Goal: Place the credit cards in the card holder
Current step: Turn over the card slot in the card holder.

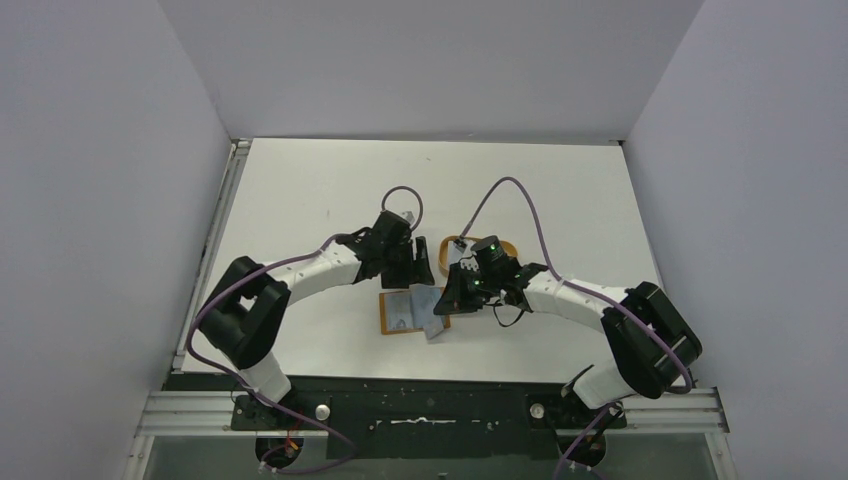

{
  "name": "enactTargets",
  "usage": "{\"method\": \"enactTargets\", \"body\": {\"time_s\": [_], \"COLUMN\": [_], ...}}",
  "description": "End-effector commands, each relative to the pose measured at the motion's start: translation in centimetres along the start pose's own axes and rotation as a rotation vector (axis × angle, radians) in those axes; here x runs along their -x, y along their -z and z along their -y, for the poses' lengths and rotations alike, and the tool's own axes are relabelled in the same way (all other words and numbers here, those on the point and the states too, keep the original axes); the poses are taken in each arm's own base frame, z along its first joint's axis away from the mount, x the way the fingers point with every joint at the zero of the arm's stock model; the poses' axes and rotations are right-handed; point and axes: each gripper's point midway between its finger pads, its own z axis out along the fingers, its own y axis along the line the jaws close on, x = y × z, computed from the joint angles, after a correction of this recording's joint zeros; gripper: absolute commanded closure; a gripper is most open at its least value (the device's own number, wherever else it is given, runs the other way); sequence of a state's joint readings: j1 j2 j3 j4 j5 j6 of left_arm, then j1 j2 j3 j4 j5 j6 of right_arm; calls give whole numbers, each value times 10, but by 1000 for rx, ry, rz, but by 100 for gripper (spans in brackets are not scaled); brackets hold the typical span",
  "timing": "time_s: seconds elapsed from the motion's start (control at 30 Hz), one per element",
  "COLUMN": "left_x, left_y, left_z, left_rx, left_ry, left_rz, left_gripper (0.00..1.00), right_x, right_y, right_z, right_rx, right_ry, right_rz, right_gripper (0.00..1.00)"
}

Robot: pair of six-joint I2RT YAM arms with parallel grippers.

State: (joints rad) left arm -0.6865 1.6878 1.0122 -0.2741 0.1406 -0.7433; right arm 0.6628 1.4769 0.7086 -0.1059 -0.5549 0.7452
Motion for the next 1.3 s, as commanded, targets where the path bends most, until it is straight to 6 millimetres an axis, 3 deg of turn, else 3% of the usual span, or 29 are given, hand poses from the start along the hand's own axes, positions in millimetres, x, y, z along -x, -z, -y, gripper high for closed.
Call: {"method": "enactTargets", "body": {"time_s": [0.0,0.57,0.83,1.03,1.17,1.27], "left_x": [12,8,5,6,5,4], "left_y": [2,0,3,12,18,20], "left_z": [8,1,2,3,-1,-3], "left_rx": [-1,10,-8,-7,4,11], "left_ry": [-27,-32,-19,-18,-19,-24], "left_rz": [31,26,30,38,41,41], "left_gripper": [38,69,92,92,78,77], "right_x": [24,23,22,22,22,22], "right_y": [11,10,10,9,7,6], "right_z": [-31,-28,-19,-18,-18,-18], "right_rx": [83,67,29,26,24,27], "right_ry": [72,73,63,62,59,54], "right_rz": [80,82,83,80,78,78], "right_gripper": [100,100,100,100,100,100]}}
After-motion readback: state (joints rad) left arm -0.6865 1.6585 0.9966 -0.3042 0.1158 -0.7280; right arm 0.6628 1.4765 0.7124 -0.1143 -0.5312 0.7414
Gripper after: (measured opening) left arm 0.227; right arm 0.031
